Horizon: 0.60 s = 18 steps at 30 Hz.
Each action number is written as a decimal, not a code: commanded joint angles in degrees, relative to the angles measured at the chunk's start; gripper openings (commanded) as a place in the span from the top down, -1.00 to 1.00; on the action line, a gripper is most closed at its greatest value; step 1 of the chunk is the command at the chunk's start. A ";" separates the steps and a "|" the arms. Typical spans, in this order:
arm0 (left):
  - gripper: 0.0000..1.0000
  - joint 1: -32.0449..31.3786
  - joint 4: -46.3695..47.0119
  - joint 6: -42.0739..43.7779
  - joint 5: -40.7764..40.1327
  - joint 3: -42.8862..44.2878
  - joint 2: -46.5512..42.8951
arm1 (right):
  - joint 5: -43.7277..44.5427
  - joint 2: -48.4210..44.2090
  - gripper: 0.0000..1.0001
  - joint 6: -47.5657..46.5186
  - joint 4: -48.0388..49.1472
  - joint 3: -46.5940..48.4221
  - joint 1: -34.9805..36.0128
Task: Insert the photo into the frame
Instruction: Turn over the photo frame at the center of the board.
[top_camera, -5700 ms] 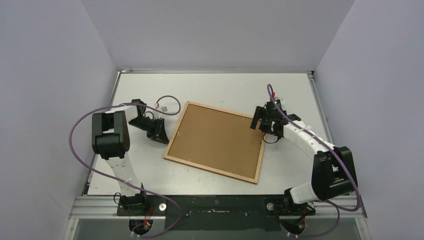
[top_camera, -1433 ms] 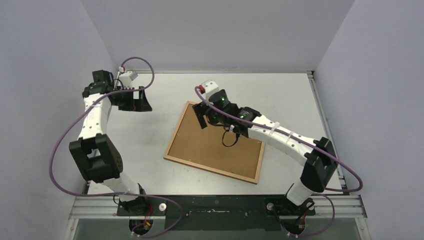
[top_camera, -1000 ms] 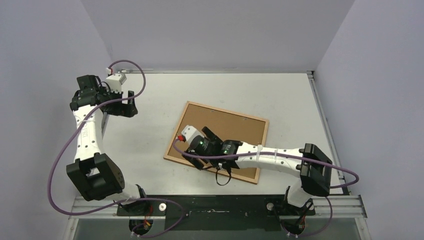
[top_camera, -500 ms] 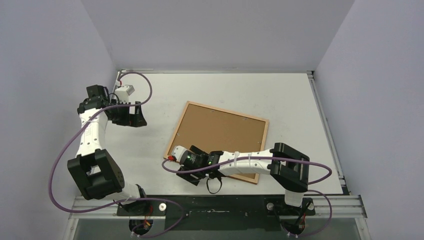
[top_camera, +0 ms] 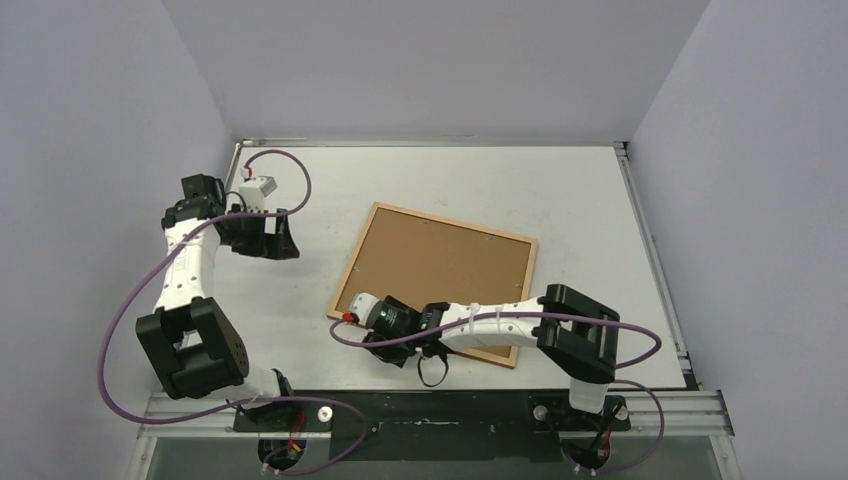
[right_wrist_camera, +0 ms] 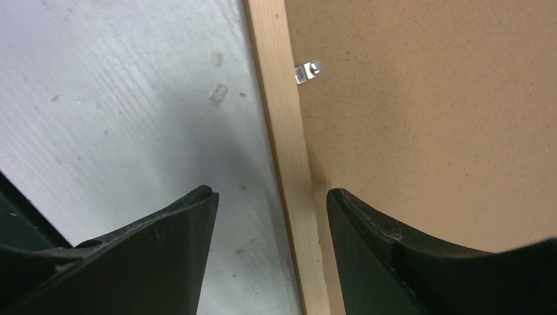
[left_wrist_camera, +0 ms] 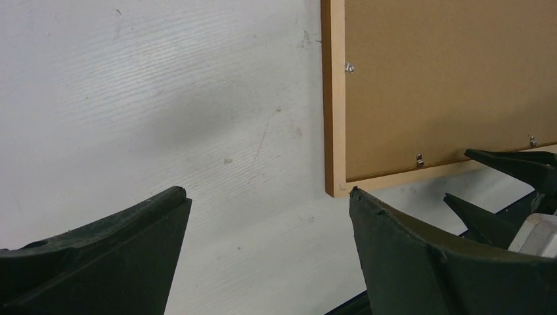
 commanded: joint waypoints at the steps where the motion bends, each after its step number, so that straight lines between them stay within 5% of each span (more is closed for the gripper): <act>1: -0.80 -0.82 -0.35 0.48 2.14 -0.08 -0.41 | -0.90 -0.82 -0.23 -0.61 2.45 -0.56 -2.14; 12: -0.79 -2.14 -0.74 0.87 2.64 -0.59 -0.29 | -2.76 -1.09 0.54 -1.82 1.18 -0.77 -3.16; 15: -1.00 -3.33 -1.50 3.01 4.09 -1.12 -0.80 | -1.98 -1.43 0.87 -2.28 0.43 0.54 -3.15; 18: -0.93 -3.91 -2.52 9.41 7.56 -2.00 -2.11 | -1.99 -2.30 0.89 -2.77 -0.66 4.28 -3.91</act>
